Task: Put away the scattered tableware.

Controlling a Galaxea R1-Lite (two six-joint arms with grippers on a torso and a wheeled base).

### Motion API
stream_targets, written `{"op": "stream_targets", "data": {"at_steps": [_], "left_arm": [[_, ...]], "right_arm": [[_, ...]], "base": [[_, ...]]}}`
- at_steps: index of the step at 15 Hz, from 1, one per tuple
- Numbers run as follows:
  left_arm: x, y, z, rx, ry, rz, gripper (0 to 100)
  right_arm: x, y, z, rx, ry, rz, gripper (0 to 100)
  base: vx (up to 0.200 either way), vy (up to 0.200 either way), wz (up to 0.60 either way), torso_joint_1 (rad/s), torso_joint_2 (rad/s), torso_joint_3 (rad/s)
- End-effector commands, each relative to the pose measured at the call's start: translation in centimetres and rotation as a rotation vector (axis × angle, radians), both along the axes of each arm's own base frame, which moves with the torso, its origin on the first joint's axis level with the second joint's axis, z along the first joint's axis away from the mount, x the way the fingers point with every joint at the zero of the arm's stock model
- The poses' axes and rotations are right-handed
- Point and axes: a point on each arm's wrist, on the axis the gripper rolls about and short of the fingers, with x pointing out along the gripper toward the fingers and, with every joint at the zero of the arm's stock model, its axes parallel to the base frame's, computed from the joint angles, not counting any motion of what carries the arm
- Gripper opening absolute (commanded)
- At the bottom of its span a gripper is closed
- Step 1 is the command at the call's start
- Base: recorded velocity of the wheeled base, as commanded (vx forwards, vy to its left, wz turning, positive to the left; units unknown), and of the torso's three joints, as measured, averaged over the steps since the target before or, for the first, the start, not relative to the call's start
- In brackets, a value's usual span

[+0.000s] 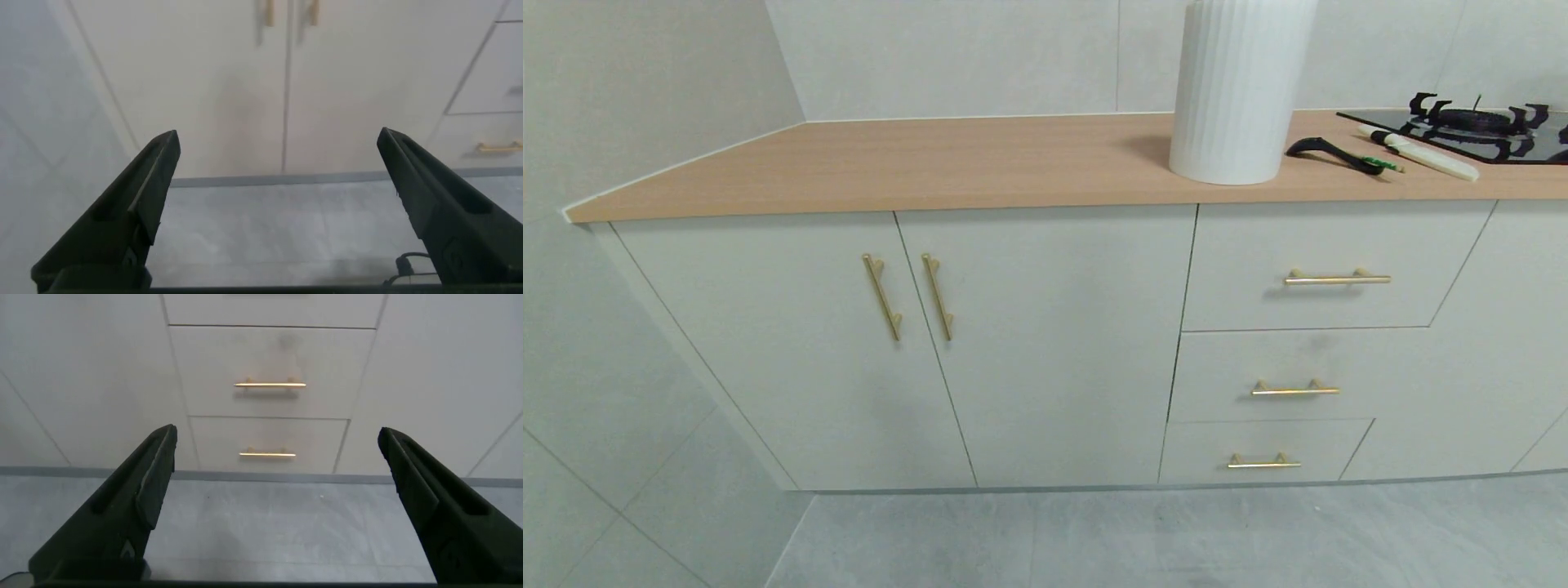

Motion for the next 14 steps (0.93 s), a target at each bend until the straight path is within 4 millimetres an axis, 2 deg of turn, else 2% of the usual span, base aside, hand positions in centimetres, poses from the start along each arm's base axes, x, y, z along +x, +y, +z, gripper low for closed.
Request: {"op": "stream_targets", "data": {"at_steps": [1,6,14], "left_arm": [[0.00,0.00,-0.01,0.000,0.001,0.001,100],[0.00,0.00,-0.01,0.001,0.001,0.001,100],[0.00,0.00,-0.01,0.001,0.001,0.001,100]], "right_arm": [[0.02,0.00,0.00,-0.001,0.003,0.001,100],[0.02,0.00,0.00,-0.001,0.003,0.001,100],[0.02,0.00,0.00,-0.001,0.003,0.001,100]], "base": [[0.000,-0.200,0.00,0.007,0.00,-0.002],[0.000,-0.200,0.00,0.005,0.00,0.003],[0.000,0.000,0.00,0.000,0.00,0.000]]}}
